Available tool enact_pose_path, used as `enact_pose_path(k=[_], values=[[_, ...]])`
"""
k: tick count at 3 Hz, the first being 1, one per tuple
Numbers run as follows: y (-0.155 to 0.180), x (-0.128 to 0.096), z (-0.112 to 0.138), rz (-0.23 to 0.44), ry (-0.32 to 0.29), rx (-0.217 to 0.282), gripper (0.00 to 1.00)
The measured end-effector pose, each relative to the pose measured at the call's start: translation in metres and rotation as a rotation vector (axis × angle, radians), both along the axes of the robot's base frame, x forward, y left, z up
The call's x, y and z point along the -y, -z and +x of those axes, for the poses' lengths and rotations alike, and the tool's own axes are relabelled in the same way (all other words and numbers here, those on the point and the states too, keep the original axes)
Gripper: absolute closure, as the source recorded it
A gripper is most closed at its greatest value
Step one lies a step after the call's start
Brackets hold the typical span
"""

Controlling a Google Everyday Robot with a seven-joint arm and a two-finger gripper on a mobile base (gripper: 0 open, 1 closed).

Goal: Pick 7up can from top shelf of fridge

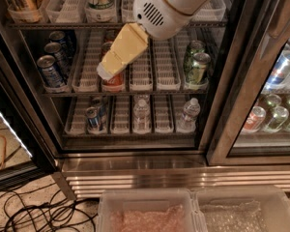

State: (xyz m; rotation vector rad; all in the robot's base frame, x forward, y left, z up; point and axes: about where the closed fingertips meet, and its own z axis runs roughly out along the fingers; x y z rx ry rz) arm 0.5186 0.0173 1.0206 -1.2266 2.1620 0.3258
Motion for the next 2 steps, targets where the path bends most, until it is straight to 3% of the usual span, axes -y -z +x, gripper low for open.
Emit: enact_pose_path(k=[1, 2], values=[[0.0, 0.0, 0.0, 0.0, 0.0, 0.0, 0.0], [-0.005, -0.014, 0.01, 0.077, 0.014, 0.031, 0.0]])
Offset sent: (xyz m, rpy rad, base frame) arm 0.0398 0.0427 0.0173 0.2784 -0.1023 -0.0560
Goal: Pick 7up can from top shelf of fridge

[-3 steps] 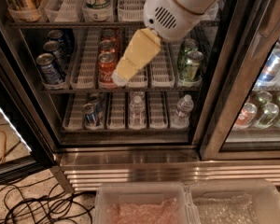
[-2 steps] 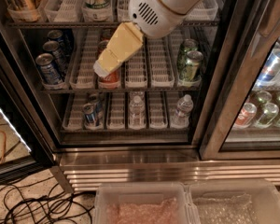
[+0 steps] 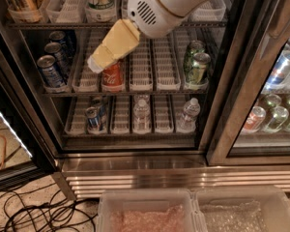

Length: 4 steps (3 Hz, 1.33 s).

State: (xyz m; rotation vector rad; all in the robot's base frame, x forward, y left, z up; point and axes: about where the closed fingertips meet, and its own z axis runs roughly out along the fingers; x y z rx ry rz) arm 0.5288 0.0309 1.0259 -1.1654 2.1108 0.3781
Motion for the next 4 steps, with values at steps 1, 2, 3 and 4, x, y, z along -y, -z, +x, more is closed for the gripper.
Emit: enact_pose_path(k=[1, 2, 3, 4], values=[[-0.005, -0.013, 0.018, 0.089, 0.104, 0.063, 0.0], [-0.016, -0.017, 0.047, 0.158, 0.239, 0.148, 0.0], [-0.022, -0.013, 0.067, 0.242, 0.319, 0.153, 0.0], [-0.024, -0.015, 0.065, 0.244, 0.318, 0.155, 0.0]])
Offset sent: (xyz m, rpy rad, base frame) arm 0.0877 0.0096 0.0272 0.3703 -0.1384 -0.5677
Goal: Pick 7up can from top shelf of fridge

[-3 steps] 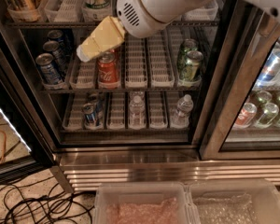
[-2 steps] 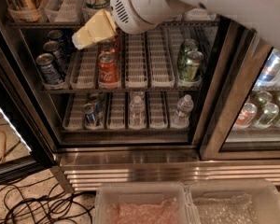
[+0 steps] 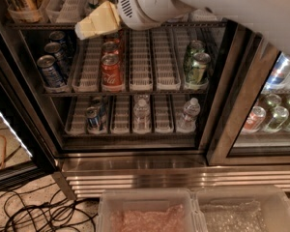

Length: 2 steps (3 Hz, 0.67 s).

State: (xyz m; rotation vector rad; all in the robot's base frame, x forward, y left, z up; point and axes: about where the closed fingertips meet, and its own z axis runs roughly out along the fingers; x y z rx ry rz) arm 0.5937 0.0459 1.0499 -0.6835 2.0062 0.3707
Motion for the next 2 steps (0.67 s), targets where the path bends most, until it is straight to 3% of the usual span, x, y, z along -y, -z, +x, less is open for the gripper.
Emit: enact_pose_path(k=[1, 2], values=[[0.008, -0.018, 0.007, 0.017, -0.018, 0.039, 0.0], [-0.004, -0.046, 0.028, 0.061, -0.012, 0.126, 0.0]])
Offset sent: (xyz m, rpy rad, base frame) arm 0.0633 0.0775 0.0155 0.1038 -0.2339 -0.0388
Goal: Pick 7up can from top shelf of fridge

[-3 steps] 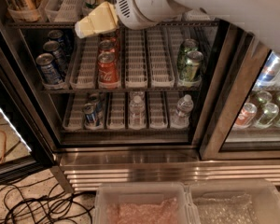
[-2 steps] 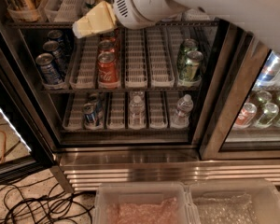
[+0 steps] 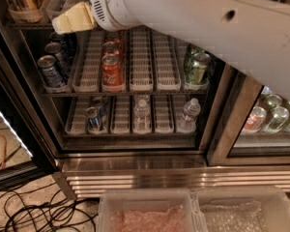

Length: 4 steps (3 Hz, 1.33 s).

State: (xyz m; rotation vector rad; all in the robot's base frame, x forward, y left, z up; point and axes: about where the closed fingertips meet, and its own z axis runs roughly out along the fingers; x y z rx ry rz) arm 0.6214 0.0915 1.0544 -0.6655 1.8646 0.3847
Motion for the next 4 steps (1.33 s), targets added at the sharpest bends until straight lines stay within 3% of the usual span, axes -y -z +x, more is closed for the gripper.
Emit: enact_pose_path(k=[1, 2, 4], values=[[-0.006, -0.012, 0.019, 0.023, 0.039, 0.053, 0.0], [-0.011, -0.007, 0.037, 0.03, 0.091, 0.098, 0.0], [-0.023, 0.011, 0.059, 0.037, 0.187, 0.16, 0.21]])
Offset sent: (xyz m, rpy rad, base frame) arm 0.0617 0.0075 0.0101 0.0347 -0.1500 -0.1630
